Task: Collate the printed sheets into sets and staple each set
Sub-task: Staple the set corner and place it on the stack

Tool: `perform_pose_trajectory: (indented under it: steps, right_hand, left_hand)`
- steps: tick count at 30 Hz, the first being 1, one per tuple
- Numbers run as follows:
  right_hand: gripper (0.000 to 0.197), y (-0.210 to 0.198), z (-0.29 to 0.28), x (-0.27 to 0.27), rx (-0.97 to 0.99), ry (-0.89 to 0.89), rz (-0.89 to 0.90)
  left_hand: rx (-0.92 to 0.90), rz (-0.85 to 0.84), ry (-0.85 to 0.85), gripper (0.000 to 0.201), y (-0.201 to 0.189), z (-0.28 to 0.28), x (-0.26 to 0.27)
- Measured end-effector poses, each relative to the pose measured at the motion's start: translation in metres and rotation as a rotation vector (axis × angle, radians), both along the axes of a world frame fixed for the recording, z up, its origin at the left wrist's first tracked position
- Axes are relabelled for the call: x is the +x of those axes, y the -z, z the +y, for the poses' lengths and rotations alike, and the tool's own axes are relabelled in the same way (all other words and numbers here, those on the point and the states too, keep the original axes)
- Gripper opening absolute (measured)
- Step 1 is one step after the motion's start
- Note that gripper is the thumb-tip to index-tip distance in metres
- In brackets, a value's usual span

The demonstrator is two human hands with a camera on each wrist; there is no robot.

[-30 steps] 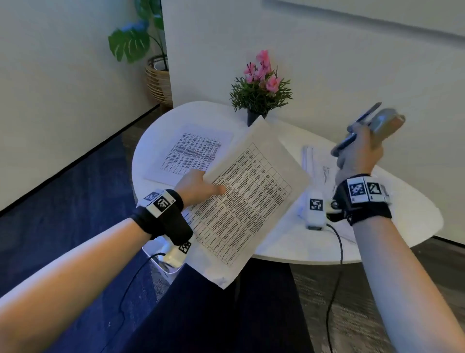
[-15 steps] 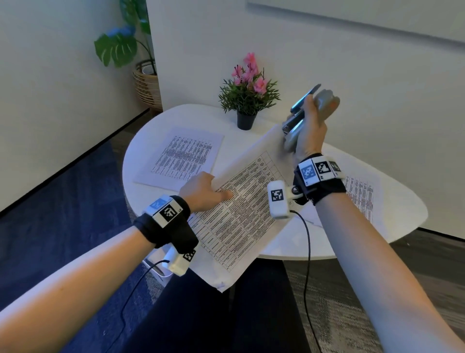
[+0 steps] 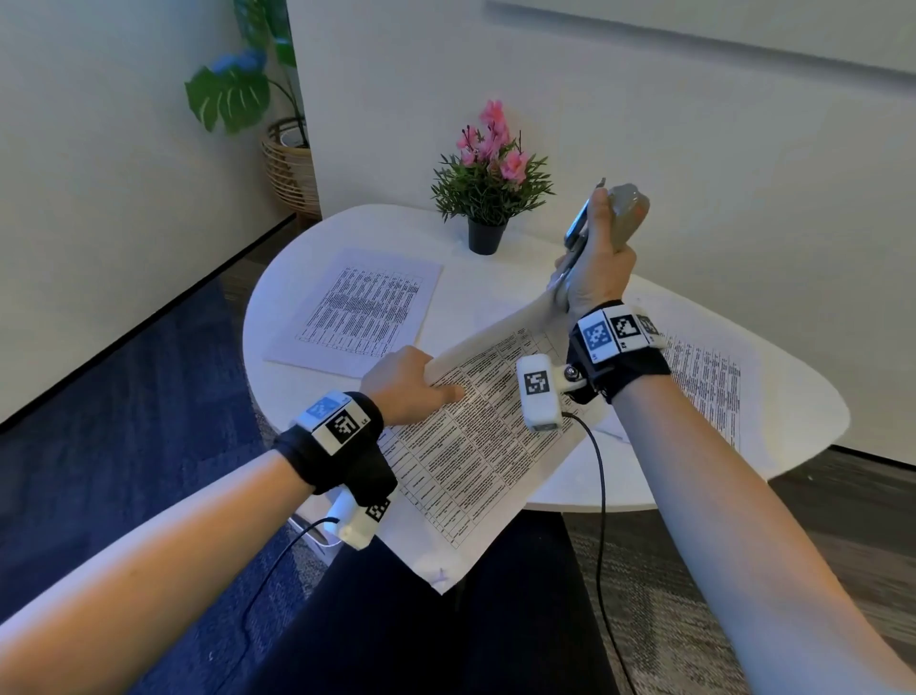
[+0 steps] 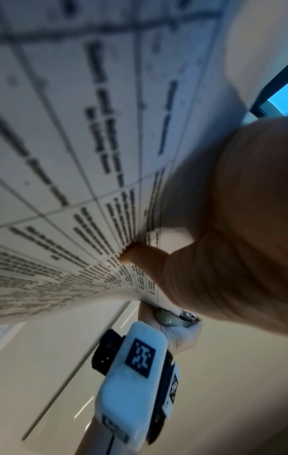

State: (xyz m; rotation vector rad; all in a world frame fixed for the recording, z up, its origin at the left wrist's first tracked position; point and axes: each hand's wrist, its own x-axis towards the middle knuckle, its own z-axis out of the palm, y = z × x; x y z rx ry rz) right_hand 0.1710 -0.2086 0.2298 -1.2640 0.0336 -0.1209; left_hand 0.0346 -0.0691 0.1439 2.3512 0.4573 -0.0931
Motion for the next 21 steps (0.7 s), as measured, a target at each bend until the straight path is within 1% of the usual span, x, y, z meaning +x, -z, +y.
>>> perform_pose_trajectory:
  steps: [2, 4, 6, 7, 8, 9, 10, 11, 13, 14, 15, 17, 18, 19, 21]
  right_hand:
    - [0.039, 0.002, 0.001, 0.002, -0.065, -0.046, 0.013]
    - [0.036, 0.009, 0.001, 0.009, -0.141, -0.06, 0.034]
    - [0.028, 0.02, -0.002, 0.021, -0.205, 0.001, 0.044]
    - [0.03, 0.027, -0.004, 0.027, -0.273, 0.052, 0.055]
    - [0.036, 0.037, -0.01, 0.034, -0.379, 0.089, 0.086]
    - [0.043, 0.048, -0.015, 0.04, -0.521, 0.088, 0.141]
    - [0.048, 0.062, -0.021, 0.043, -0.687, 0.04, 0.214]
    - [0.045, 0.077, -0.027, 0.046, -0.864, -0.043, 0.27]
    - [0.02, 0.109, -0.036, 0.047, -1.13, -0.2, 0.321]
    - [0.022, 0.126, -0.04, 0.049, -1.24, -0.244, 0.324]
    - [0.029, 0.142, -0.043, 0.049, -1.352, -0.285, 0.298]
    - [0.036, 0.161, -0.045, 0.05, -1.504, -0.323, 0.25]
    - [0.035, 0.167, -0.045, 0.051, -1.538, -0.313, 0.255]
    - [0.032, 0.168, -0.043, 0.049, -1.557, -0.304, 0.257]
    - [0.035, 0.162, -0.039, 0.043, -1.606, -0.249, 0.24]
  left_hand:
    - [0.001, 0.018, 0.002, 0.033, 0.003, 0.002, 0.002]
    - [0.043, 0.026, -0.018, 0.034, 0.004, 0.009, 0.003]
    - [0.058, 0.018, -0.094, 0.031, 0.004, 0.024, 0.001]
    - [0.039, 0.014, -0.147, 0.029, 0.004, 0.034, -0.001]
    - [0.018, 0.008, -0.199, 0.027, 0.004, 0.045, -0.005]
    - [-0.006, 0.002, -0.244, 0.026, 0.005, 0.056, -0.009]
    - [-0.034, -0.011, -0.279, 0.027, 0.005, 0.067, -0.013]
    - [-0.073, -0.031, -0.309, 0.028, 0.004, 0.077, -0.016]
    - [-0.148, -0.086, -0.367, 0.029, -0.002, 0.09, -0.023]
    - [-0.178, -0.117, -0.389, 0.029, -0.006, 0.094, -0.025]
    - [-0.21, -0.153, -0.404, 0.03, -0.009, 0.097, -0.027]
    - [-0.256, -0.232, -0.416, 0.029, -0.016, 0.1, -0.028]
    - [-0.265, -0.269, -0.418, 0.027, -0.018, 0.1, -0.028]
    - [-0.275, -0.299, -0.421, 0.026, -0.02, 0.1, -0.027]
    - [-0.301, -0.353, -0.426, 0.024, -0.021, 0.099, -0.023]
